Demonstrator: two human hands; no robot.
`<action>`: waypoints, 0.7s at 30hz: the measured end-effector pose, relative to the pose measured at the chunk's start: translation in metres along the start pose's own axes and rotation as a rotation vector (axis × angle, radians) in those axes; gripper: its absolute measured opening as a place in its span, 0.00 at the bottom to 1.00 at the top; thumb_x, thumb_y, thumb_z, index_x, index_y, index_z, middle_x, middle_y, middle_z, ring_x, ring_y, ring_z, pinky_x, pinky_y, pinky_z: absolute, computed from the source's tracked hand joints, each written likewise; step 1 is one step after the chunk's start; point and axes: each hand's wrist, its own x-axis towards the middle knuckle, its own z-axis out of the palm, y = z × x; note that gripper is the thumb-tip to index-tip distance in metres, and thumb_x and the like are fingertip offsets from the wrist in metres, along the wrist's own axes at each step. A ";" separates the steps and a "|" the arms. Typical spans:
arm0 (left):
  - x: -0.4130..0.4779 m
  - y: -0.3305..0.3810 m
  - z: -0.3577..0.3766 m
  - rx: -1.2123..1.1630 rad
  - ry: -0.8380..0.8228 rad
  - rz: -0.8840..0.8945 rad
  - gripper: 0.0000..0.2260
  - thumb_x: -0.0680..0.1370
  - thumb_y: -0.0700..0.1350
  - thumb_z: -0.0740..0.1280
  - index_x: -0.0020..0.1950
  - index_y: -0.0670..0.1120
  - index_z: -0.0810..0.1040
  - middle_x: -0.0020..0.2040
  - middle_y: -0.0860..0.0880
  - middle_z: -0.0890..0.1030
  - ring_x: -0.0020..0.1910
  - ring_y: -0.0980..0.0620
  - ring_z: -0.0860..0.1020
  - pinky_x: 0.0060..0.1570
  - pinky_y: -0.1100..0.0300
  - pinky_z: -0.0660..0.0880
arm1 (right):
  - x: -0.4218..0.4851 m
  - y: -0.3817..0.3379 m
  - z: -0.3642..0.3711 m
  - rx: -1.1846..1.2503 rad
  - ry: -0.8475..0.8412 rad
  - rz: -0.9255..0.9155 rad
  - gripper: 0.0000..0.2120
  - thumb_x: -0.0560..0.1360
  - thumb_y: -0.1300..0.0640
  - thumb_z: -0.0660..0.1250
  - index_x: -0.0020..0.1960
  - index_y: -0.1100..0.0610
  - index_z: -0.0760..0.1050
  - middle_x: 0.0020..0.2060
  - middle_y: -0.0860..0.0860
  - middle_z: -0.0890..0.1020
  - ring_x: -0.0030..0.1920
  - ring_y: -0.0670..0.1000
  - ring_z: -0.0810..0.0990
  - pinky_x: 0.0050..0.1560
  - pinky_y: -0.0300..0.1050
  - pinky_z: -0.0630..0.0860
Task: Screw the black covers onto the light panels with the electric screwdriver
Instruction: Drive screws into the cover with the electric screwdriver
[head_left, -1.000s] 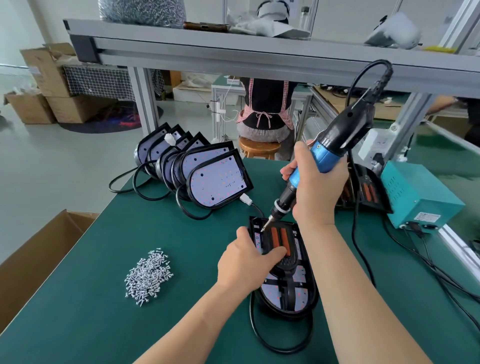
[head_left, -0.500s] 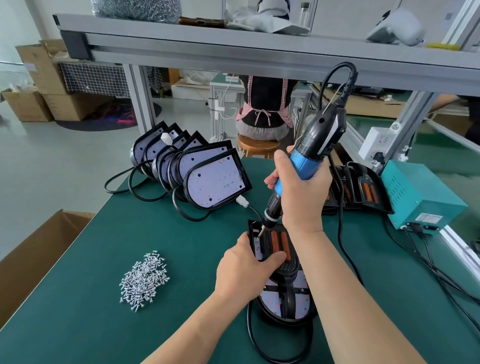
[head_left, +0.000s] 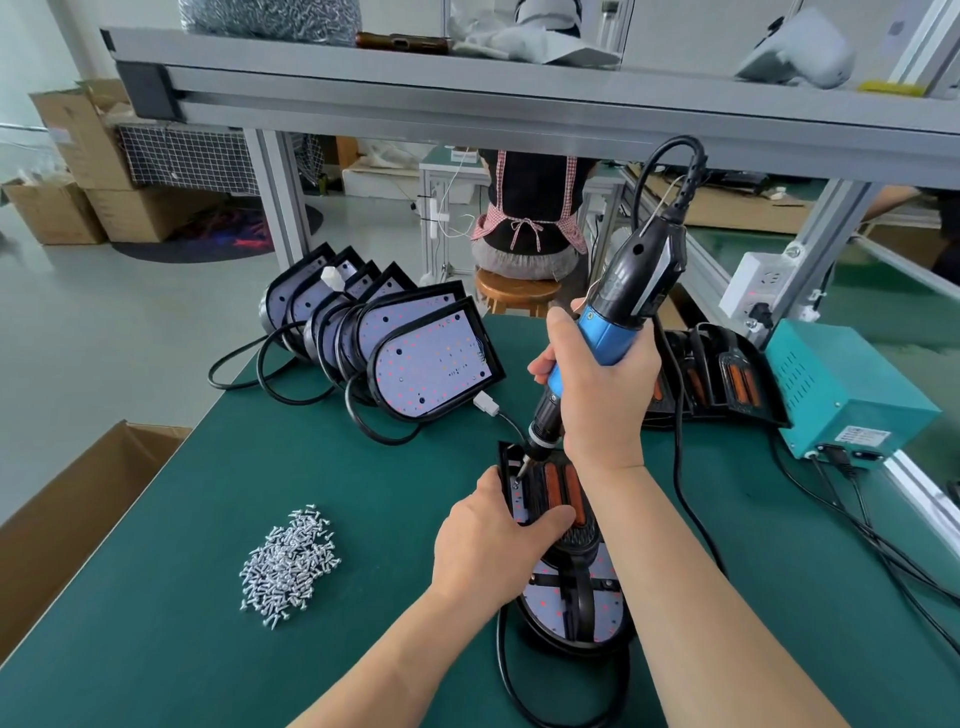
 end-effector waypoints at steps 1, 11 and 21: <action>0.000 0.000 0.000 0.001 0.001 0.001 0.37 0.70 0.68 0.69 0.70 0.46 0.69 0.50 0.52 0.82 0.50 0.50 0.80 0.49 0.54 0.78 | 0.000 0.000 0.000 0.001 0.000 0.000 0.11 0.70 0.53 0.73 0.48 0.53 0.74 0.30 0.56 0.78 0.25 0.53 0.80 0.30 0.47 0.78; 0.001 -0.001 0.001 0.005 0.007 -0.002 0.37 0.70 0.68 0.69 0.70 0.47 0.69 0.49 0.53 0.82 0.48 0.51 0.79 0.45 0.56 0.77 | 0.003 0.000 -0.001 0.003 0.007 -0.026 0.10 0.71 0.54 0.73 0.48 0.53 0.74 0.30 0.55 0.78 0.25 0.53 0.80 0.29 0.45 0.77; 0.001 -0.001 0.001 -0.009 -0.004 0.000 0.37 0.70 0.68 0.69 0.71 0.48 0.69 0.51 0.53 0.82 0.50 0.51 0.80 0.49 0.53 0.79 | 0.002 0.004 0.000 0.006 0.003 -0.006 0.12 0.70 0.52 0.73 0.48 0.55 0.74 0.30 0.59 0.78 0.25 0.53 0.79 0.29 0.47 0.77</action>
